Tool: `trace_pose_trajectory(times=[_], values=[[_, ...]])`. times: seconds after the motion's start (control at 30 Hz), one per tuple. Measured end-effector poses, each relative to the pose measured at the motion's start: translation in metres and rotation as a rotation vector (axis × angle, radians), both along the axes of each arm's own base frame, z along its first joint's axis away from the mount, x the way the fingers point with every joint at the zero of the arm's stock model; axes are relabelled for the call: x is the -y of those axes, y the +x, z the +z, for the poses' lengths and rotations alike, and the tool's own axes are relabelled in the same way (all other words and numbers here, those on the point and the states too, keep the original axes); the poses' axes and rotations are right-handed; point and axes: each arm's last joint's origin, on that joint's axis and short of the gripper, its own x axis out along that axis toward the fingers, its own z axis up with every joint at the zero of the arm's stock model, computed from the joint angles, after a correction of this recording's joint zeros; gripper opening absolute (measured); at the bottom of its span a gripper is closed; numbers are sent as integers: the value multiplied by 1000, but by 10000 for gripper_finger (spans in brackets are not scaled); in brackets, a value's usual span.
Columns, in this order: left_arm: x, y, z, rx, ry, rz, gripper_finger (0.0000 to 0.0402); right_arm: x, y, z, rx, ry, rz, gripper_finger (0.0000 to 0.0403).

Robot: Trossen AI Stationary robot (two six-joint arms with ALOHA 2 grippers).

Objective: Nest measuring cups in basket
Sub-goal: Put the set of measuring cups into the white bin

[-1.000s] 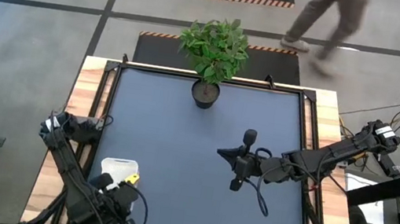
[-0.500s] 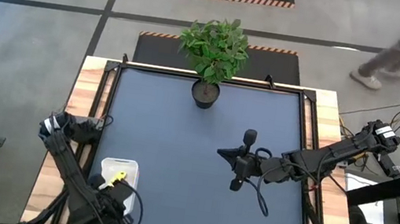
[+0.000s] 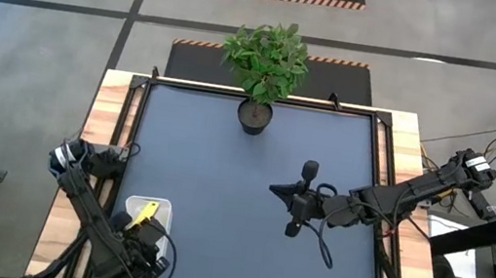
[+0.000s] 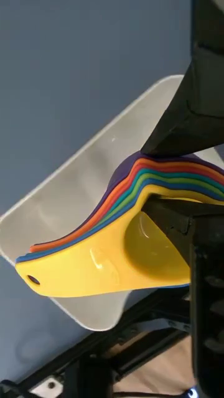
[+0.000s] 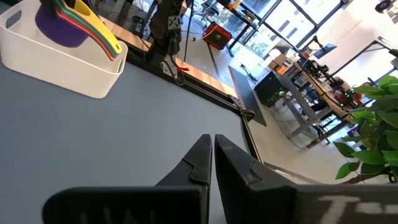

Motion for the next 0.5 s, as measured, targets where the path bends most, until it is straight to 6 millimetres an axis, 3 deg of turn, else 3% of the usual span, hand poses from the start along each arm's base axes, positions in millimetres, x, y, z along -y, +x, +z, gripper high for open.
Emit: trace_pose_trajectory(times=[0.5], values=[[1,-1,-17,11,3,11,89,0,0,0,-1,7,-2,9]])
